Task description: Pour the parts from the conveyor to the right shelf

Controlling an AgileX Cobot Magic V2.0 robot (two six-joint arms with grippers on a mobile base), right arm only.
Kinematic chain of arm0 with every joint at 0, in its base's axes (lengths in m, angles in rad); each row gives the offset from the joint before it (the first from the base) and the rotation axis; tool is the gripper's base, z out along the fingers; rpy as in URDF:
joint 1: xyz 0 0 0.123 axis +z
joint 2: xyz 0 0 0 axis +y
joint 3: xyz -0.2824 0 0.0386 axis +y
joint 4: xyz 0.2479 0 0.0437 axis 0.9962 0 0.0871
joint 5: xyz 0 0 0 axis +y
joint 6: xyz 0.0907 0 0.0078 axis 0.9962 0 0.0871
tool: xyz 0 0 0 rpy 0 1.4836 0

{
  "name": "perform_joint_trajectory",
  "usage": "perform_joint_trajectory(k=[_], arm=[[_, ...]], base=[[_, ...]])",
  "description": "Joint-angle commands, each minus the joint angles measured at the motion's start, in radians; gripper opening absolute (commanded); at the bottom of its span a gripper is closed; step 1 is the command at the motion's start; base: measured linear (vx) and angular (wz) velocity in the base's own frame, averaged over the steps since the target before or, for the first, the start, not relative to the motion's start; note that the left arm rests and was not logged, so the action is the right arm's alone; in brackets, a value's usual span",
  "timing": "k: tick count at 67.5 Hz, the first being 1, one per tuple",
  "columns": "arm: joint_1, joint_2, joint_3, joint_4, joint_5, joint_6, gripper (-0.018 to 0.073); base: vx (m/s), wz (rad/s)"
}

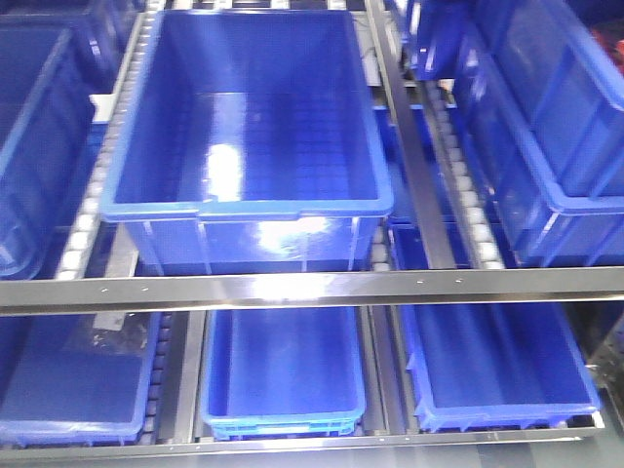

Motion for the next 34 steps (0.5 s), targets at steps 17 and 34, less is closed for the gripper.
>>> perform_joint_trajectory(k=[17,34], arm=[[-0.005,0.014,-0.027,-0.002,-0.076,-0.008,-0.0006],[-0.005,0.014,-0.027,-0.002,-0.076,-0.008,-0.0006]], base=[[0.03,0.11],[0.11,0.14]])
